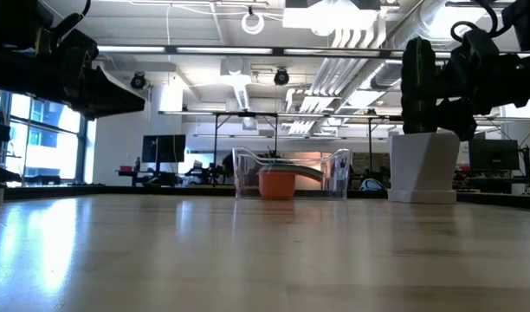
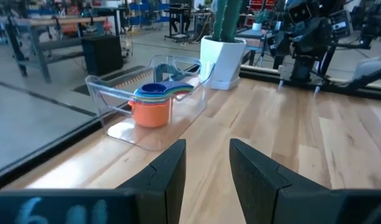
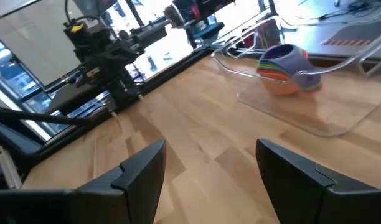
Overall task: Nest measuring cups in basket
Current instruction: Return to Home Position
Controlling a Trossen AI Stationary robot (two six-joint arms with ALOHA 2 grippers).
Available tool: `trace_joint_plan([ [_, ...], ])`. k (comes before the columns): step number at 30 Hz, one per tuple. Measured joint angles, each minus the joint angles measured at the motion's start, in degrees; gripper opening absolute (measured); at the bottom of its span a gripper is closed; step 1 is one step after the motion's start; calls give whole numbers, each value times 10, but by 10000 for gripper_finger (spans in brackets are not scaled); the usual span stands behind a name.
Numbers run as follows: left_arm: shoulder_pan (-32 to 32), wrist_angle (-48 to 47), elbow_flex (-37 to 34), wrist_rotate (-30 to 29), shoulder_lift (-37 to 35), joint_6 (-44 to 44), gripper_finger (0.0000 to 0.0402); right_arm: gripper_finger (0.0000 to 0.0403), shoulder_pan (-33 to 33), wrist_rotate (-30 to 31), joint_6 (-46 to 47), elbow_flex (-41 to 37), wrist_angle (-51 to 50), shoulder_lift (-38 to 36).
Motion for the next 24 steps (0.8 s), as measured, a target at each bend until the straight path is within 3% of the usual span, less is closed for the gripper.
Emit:
trace_joint_plan([
  [9,0,6,0,-5,-2,19,115,241,0,22,8,0,7,-13],
  [14,0,26,0,-5,-1,33,115,241,0,38,-38,0,32,-66],
  [24,0,30,0,-4,-2,60,115,241,0,62,-63,1,-65,-174],
])
